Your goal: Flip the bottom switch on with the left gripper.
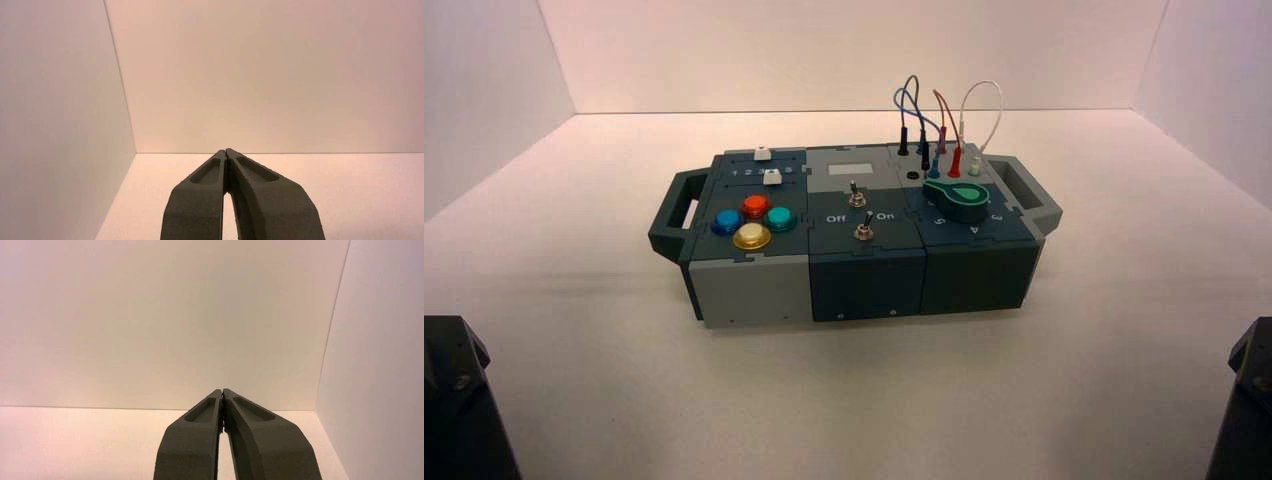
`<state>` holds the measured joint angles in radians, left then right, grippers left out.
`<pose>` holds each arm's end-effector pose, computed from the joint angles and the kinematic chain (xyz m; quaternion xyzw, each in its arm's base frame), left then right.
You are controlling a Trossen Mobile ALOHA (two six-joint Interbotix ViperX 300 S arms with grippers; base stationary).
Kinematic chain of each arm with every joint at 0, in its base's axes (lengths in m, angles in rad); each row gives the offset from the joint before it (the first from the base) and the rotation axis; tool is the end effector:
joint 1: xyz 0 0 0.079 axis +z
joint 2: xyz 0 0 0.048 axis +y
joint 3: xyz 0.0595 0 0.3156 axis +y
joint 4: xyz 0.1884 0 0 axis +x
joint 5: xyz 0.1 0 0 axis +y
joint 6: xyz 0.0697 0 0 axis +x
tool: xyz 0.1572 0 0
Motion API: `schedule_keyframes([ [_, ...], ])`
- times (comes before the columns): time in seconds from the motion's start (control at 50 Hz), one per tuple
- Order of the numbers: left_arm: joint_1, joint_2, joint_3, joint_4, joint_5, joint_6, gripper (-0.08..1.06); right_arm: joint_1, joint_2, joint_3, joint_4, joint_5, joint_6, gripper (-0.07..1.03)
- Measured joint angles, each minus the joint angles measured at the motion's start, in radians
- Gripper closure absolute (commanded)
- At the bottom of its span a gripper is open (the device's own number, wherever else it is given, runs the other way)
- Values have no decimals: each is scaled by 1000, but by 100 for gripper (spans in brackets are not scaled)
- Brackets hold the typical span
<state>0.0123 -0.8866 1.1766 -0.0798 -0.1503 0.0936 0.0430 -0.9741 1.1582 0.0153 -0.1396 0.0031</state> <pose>0.2940 0.0063 0.2584 0.0073 0.0701 0.0116 0.9974 0.2823 0.0117 0.2907 0.0086 0.0224 0.0202 0.9995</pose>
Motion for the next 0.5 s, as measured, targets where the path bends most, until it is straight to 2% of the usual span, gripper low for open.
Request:
schedule_keyframes([
  [0.34, 0, 8, 2, 0, 0, -2, 101, 0, 5, 0, 0, 0, 0, 98],
  [0.5, 0, 11, 0, 0, 38, 0, 101, 0, 6, -5, -2, 57, 0, 98],
])
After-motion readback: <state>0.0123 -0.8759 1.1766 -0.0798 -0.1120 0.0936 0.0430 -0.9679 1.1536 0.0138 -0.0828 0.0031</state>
